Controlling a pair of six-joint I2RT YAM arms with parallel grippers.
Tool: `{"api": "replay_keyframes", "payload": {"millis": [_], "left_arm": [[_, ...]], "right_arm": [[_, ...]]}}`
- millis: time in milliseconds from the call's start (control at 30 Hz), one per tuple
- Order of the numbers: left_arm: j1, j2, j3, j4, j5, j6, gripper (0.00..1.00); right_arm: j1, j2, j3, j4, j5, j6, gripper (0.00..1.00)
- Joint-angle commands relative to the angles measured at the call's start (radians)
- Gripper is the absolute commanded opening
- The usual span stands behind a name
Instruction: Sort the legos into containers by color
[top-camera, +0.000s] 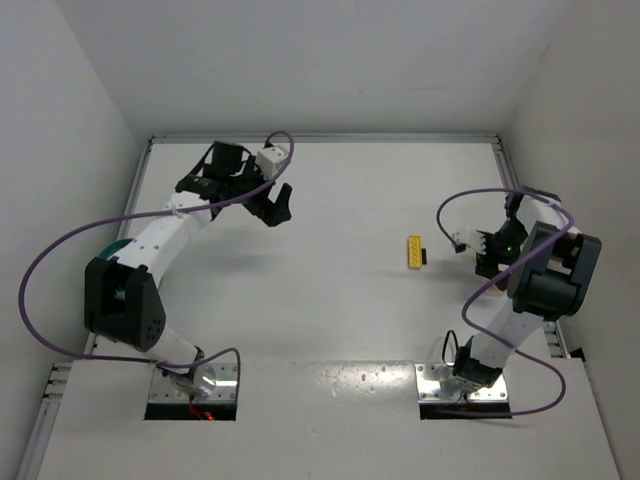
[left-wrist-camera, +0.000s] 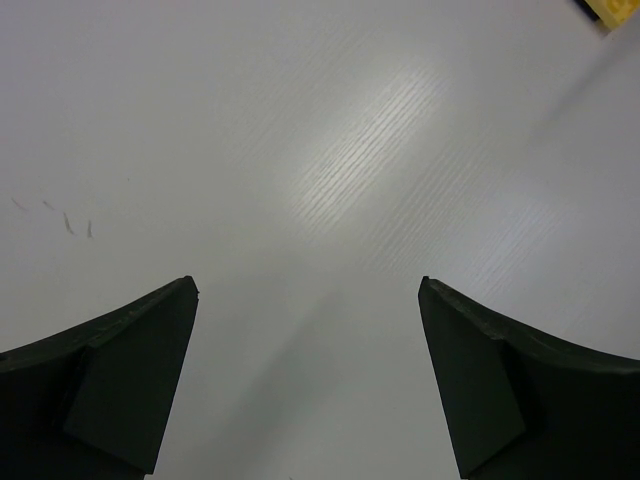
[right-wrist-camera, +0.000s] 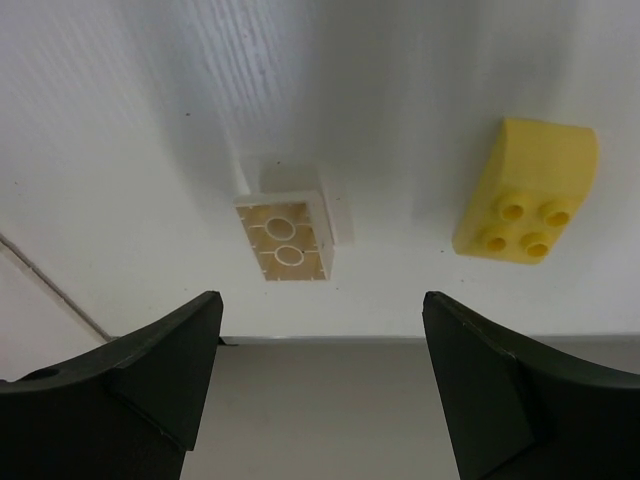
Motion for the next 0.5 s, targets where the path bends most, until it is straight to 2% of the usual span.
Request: {"api": "replay_keyframes", "payload": {"millis": [0,267,467], "left_arm": [[0.011,0.02,0.054,0.014,0.015,-0.009,0.99],[0.011,0.067,0.095,0.014,0.015,-0.027,0.99],[0.011,0.077,0.114,0.014,0.015,-0.027,0.99]], "right_arm": [[-0.012,0.011,-0.032,-0.005,0.023,-0.076,0.82],[-0.012,-0.021,-0.139,0.067,0.041,-0.058,0.82],[-0.021,0.002,-0.159,0.125,0.06,-0.026,0.79]]}}
